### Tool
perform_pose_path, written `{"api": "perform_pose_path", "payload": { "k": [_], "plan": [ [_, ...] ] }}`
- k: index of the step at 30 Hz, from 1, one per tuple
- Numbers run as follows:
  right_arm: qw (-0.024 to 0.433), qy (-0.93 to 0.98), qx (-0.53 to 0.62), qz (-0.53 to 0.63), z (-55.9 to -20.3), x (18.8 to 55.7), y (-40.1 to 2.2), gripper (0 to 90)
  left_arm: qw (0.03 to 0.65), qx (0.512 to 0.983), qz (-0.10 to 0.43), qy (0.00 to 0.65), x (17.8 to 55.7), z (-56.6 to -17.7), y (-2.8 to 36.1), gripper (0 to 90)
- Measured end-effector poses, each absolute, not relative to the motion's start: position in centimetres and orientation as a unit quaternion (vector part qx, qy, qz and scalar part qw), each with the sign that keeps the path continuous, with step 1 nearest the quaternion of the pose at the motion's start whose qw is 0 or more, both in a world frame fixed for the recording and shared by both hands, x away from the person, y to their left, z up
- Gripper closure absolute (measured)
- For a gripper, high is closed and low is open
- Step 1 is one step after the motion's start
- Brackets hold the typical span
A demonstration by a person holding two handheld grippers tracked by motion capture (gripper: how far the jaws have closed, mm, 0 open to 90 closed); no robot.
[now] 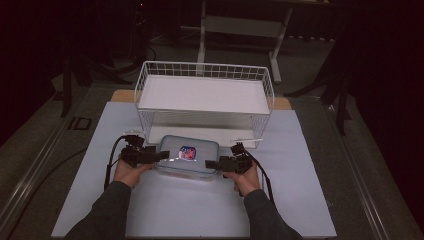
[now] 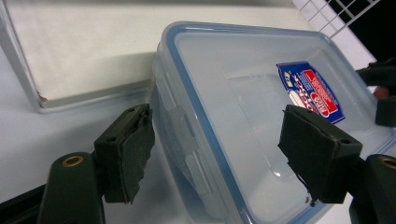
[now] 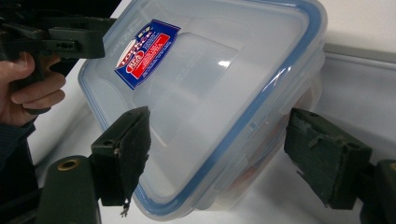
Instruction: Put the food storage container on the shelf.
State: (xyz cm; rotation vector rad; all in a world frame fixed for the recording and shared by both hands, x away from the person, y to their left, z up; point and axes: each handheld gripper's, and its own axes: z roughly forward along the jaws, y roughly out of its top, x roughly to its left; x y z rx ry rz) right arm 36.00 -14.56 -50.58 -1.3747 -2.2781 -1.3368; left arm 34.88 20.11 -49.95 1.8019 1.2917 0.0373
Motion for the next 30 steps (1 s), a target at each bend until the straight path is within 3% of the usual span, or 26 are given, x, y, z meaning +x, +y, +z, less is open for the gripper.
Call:
{"api": "perform_pose_path", "payload": {
  "k": [6, 23, 30],
  "plan": [
    [0.112, -0.751, -0.469, -0.452, -51.1, 36.3, -14.5, 21.2, 0.455, 0.707, -0.031, 0.541, 35.6, -50.5, 20.0, 24.7],
    [0.167, -0.709, -0.502, -0.466, -52.1, 37.0, -15.4, 25.0, 0.462, 0.686, -0.098, 0.554, 36.3, -51.5, 20.3, 22.8],
    [0.178, -0.695, -0.502, -0.483, -52.1, 36.7, -16.4, 38.6, 0.463, 0.681, -0.087, 0.562, 35.7, -51.3, 20.2, 23.5]
  ]
}}
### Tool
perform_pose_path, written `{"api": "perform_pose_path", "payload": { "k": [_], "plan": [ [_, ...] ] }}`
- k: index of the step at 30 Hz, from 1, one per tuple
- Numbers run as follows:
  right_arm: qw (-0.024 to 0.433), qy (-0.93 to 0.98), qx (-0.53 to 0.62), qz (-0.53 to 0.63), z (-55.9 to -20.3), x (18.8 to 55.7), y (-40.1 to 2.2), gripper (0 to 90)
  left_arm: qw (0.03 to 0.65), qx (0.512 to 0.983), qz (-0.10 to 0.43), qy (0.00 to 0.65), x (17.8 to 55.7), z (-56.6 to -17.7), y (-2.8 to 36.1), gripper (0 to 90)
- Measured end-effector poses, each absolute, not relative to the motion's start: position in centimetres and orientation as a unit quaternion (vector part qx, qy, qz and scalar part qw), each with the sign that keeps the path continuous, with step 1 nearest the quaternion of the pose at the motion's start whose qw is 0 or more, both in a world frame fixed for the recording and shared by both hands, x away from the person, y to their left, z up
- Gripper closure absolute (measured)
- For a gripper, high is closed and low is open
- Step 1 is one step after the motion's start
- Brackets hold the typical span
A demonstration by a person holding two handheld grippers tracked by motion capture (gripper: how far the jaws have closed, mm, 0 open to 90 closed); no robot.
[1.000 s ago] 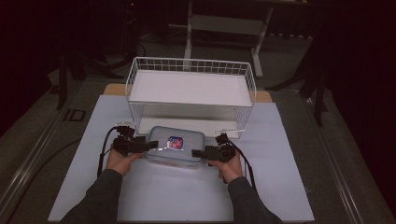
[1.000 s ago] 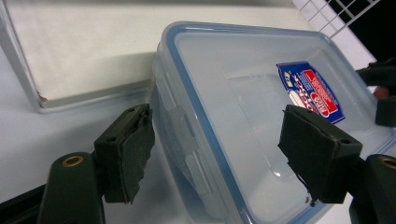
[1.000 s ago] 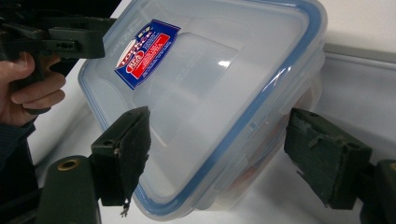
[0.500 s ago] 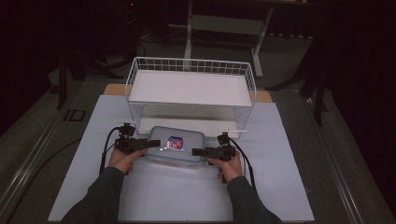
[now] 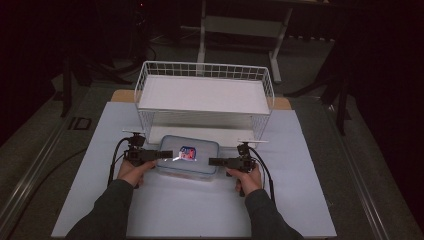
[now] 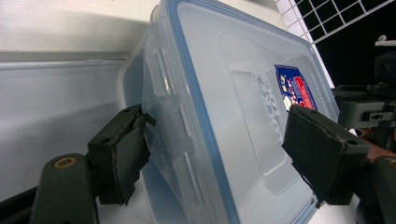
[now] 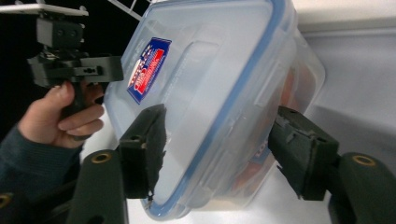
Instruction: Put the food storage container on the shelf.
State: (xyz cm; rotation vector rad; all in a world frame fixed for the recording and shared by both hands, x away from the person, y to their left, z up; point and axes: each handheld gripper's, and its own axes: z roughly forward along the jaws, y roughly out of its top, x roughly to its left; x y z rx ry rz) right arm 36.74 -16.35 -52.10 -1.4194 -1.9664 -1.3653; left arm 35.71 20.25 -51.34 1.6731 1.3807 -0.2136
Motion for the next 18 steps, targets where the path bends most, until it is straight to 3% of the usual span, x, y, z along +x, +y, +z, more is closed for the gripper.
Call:
{"api": "perform_pose_path", "payload": {
  "k": [18],
  "plan": [
    [0.156, -0.705, -0.472, -0.506, -51.2, 34.7, -16.6, 50.6, 0.494, 0.672, -0.081, 0.546, 32.3, -50.7, 21.9, 38.2]
  ]
}}
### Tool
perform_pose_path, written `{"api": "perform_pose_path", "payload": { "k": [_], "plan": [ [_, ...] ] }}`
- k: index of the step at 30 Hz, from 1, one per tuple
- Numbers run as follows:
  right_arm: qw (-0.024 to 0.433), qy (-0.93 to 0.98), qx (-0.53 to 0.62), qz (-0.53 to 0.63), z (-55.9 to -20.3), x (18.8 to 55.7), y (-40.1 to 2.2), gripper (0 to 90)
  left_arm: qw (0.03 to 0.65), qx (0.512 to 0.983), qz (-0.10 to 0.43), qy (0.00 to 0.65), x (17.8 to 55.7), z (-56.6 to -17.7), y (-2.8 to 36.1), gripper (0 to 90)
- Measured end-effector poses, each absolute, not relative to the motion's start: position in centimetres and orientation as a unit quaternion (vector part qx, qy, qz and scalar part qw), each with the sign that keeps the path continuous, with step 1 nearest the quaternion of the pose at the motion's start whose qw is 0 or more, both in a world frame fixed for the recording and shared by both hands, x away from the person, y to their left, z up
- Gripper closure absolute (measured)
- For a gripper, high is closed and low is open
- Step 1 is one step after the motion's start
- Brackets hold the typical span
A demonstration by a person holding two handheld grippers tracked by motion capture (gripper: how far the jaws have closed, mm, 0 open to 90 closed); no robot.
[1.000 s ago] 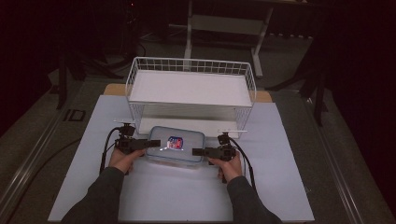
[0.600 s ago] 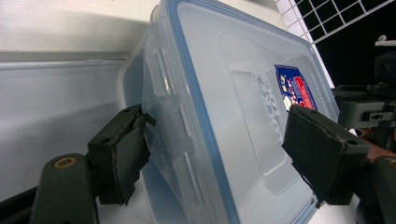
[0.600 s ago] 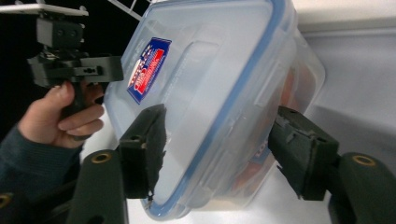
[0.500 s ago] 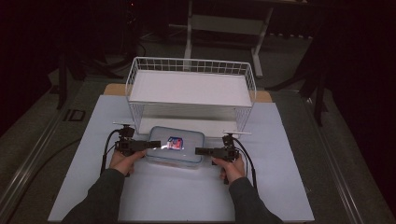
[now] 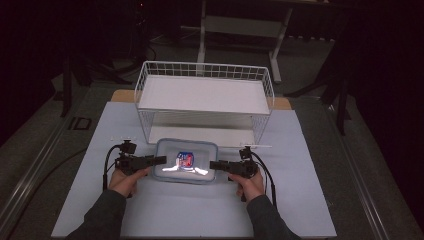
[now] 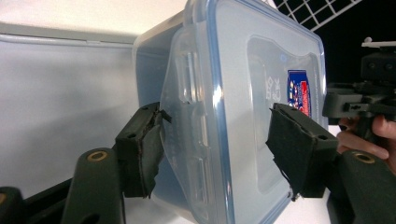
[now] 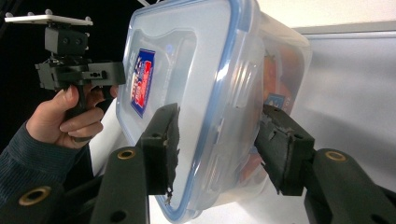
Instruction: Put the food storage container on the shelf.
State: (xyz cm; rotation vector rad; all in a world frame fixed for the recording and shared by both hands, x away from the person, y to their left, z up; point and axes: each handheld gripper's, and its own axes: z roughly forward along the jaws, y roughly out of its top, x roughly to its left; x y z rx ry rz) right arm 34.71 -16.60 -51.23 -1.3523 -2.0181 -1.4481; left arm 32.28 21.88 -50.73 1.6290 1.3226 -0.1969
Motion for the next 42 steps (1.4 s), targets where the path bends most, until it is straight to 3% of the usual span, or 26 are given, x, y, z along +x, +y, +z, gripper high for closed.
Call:
{"api": "perform_pose_path", "payload": {
  "k": [18, 26, 42],
  "plan": [
    [0.142, -0.721, -0.442, -0.515, -50.9, 33.6, -16.7, 53.3, 0.521, 0.699, -0.098, 0.48, 30.9, -51.1, 23.5, 49.1],
    [0.116, -0.727, -0.439, -0.515, -50.7, 33.1, -16.4, 51.6, 0.517, 0.702, -0.076, 0.484, 30.3, -50.8, 23.1, 47.9],
    [0.108, -0.721, -0.448, -0.518, -50.5, 32.7, -16.7, 51.5, 0.514, 0.701, -0.063, 0.49, 29.7, -50.1, 22.3, 48.6]
  ]
}}
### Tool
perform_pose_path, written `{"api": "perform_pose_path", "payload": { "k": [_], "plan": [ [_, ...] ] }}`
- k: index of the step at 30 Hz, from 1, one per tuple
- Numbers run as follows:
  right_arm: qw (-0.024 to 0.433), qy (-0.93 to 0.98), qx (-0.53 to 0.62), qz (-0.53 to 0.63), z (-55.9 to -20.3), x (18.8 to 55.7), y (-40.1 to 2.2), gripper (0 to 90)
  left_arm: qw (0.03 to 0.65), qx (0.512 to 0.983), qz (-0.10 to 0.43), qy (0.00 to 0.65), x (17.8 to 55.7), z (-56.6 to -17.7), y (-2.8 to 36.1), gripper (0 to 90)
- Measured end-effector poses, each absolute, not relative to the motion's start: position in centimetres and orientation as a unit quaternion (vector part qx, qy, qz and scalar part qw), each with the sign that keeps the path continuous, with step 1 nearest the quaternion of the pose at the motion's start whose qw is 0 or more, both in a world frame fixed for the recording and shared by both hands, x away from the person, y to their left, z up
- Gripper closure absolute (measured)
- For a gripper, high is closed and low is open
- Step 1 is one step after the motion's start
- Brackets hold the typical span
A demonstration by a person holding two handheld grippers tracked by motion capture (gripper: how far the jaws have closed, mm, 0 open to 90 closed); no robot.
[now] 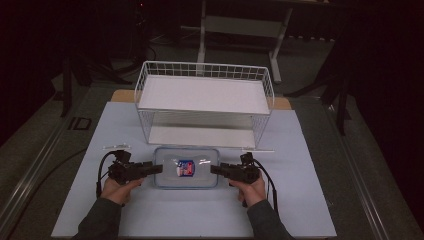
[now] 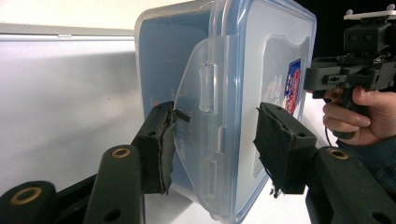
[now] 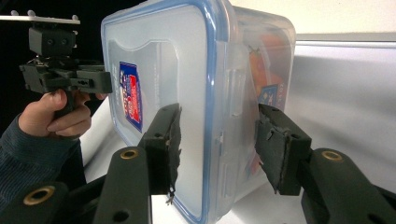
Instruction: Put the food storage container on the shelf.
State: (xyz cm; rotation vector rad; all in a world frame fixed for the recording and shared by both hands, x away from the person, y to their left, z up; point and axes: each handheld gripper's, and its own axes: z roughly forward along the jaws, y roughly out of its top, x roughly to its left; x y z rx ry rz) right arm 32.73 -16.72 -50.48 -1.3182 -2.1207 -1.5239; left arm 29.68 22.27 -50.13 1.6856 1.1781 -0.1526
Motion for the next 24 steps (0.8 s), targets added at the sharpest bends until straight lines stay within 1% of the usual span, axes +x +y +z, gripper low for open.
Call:
{"api": "perform_pose_path", "payload": {
  "k": [24],
  "plan": [
    [0.08, -0.726, -0.422, -0.537, -47.7, 32.1, -17.1, 51.5, 0.538, 0.694, -0.038, 0.477, 28.8, -47.8, 21.9, 48.7]
  ]
}}
